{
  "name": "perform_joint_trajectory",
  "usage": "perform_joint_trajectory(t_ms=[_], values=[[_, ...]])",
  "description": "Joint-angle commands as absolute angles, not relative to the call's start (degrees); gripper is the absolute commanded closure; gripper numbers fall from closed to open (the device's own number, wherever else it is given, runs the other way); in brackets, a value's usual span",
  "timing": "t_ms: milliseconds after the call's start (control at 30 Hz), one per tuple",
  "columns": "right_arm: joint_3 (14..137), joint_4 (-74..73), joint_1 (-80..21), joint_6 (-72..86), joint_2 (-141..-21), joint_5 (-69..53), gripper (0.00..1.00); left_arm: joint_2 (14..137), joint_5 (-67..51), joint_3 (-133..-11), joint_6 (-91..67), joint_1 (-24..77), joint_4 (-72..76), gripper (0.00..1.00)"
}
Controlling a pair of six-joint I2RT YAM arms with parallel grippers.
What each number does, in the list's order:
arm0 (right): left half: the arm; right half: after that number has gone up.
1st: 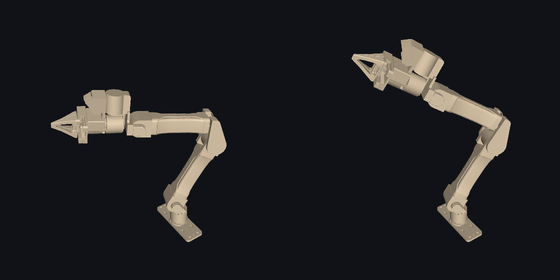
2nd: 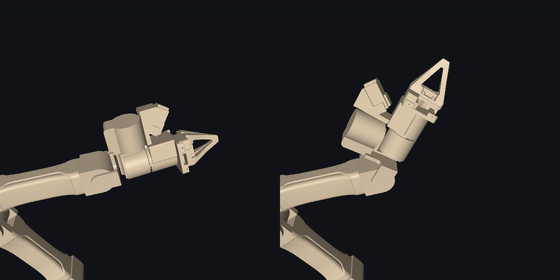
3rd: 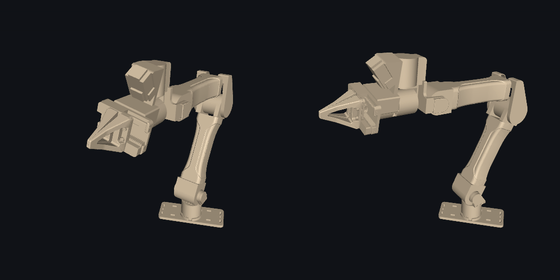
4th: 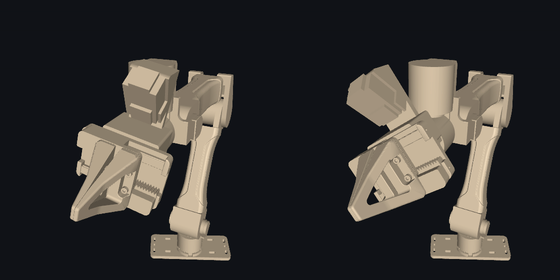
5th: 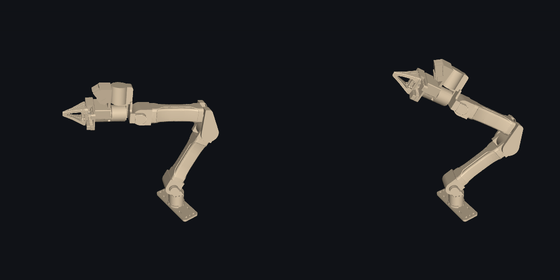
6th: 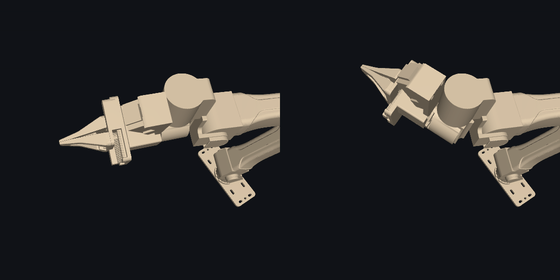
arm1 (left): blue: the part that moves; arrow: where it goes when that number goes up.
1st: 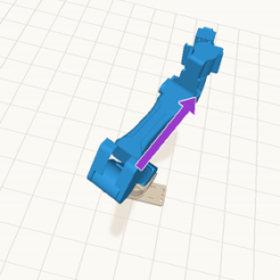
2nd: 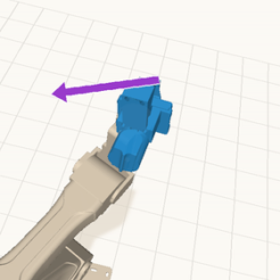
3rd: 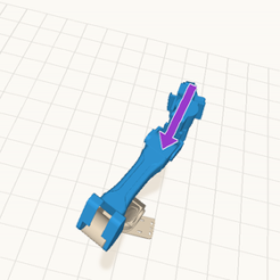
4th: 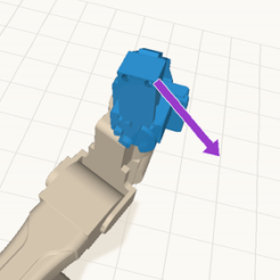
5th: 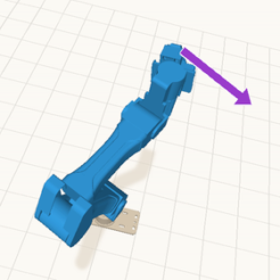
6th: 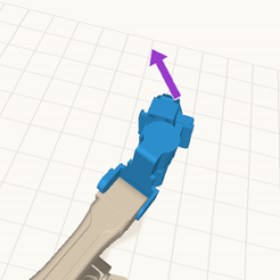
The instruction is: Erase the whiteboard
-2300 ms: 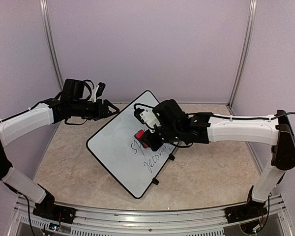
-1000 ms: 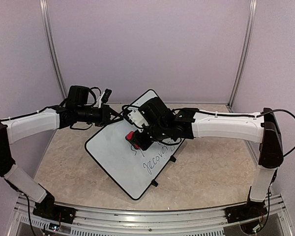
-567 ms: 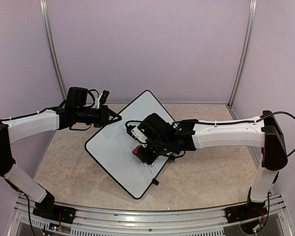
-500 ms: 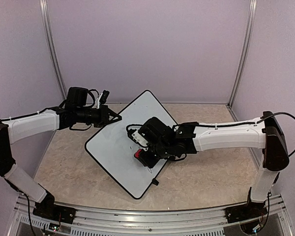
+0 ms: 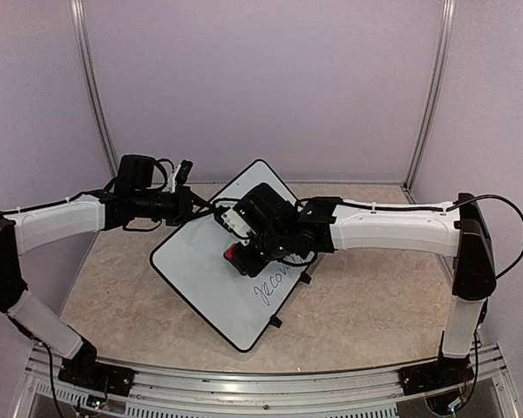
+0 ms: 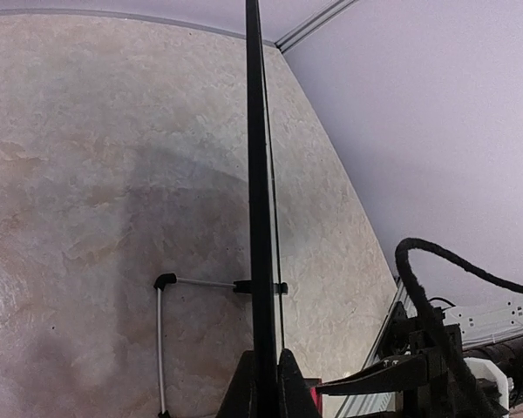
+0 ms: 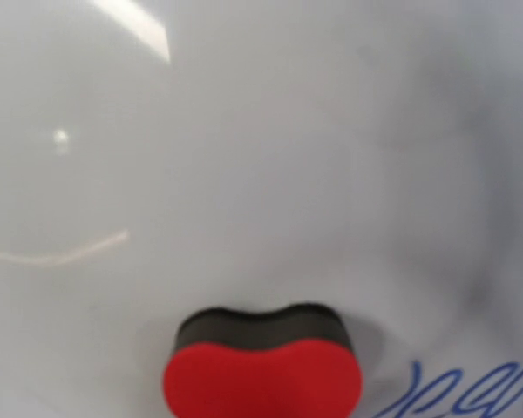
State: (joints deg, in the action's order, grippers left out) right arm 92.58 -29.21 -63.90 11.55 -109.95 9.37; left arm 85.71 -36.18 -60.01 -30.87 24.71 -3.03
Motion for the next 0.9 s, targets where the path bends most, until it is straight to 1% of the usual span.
perform_joint_trajectory(t_ms=[0, 233, 367, 500, 767, 867], values=[[91.5, -28.2, -62.3, 11.0, -111.4, 7.7, 0.78, 85.2, -36.3, -58.8, -27.7, 24.6, -0.4, 1.00], [77.6, -24.7, -62.3, 12.6, -104.2, 4.1, 0.79, 85.1, -36.6, -58.6, -27.9, 24.6, -0.4, 1.00], [72.2, -23.6, -62.3, 13.3, -100.8, 3.6, 0.79, 84.8, -36.5, -58.5, -27.9, 24.5, -0.4, 1.00], [73.8, -23.6, -62.1, 12.7, -101.4, 4.0, 0.79, 84.9, -36.5, -58.4, -27.9, 24.6, -0.4, 1.00], [84.4, -23.9, -60.2, 10.5, -106.7, 2.6, 0.79, 84.9, -36.4, -58.3, -27.8, 24.8, -0.4, 1.00], [86.1, -23.9, -59.6, 10.1, -107.3, 1.8, 0.79, 84.8, -36.5, -58.3, -27.8, 24.7, -0.4, 1.00]])
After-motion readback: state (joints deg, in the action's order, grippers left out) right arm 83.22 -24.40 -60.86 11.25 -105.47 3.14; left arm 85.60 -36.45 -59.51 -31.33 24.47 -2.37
